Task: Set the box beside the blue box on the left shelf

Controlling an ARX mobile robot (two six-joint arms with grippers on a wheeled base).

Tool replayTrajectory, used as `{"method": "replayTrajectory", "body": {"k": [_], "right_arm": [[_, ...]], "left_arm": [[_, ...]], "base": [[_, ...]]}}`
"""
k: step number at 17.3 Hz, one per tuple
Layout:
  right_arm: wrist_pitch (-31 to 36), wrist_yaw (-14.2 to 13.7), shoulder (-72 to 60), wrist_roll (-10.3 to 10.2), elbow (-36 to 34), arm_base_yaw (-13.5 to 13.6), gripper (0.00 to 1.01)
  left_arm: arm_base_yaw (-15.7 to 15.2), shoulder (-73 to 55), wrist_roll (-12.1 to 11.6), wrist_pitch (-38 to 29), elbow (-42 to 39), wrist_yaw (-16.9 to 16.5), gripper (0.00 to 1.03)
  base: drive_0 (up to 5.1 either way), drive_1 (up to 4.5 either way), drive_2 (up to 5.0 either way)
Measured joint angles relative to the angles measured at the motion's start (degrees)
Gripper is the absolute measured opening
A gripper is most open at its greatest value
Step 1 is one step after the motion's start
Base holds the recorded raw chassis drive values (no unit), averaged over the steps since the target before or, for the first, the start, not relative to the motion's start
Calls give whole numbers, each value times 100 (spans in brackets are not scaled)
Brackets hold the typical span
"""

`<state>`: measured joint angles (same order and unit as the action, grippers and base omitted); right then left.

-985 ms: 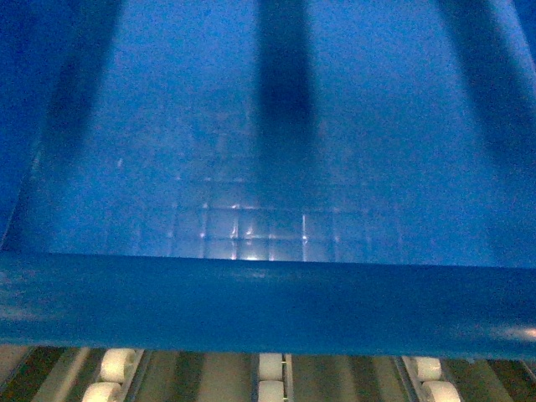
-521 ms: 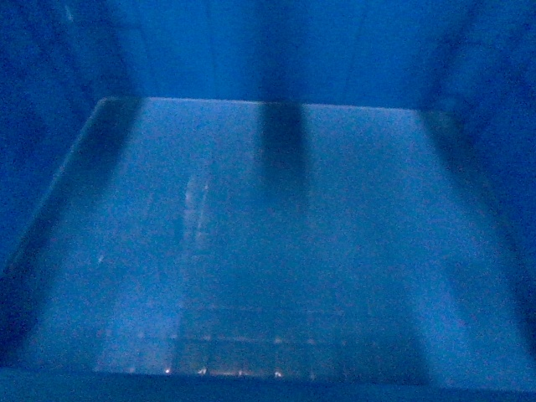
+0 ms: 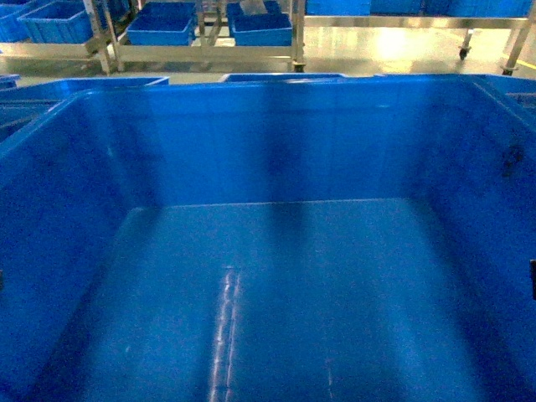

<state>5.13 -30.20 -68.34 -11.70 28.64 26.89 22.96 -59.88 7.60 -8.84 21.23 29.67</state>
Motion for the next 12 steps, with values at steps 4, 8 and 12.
{"method": "replayTrajectory", "body": {"k": [4,8,12], "right_arm": [[4,125,-66,-223,9,22,36],[850,219,188,-208,-122,195,69],[1276,157,494,33,-37,361,98]], "left_arm": [[-48,-133,-87,-201,-4,-81,11],[101,55,-195,-1285,-153,313,40],[319,719,-337,-1797,232,297,80]], "base": [[0,0,0],[0,0,0],[0,0,0]]}}
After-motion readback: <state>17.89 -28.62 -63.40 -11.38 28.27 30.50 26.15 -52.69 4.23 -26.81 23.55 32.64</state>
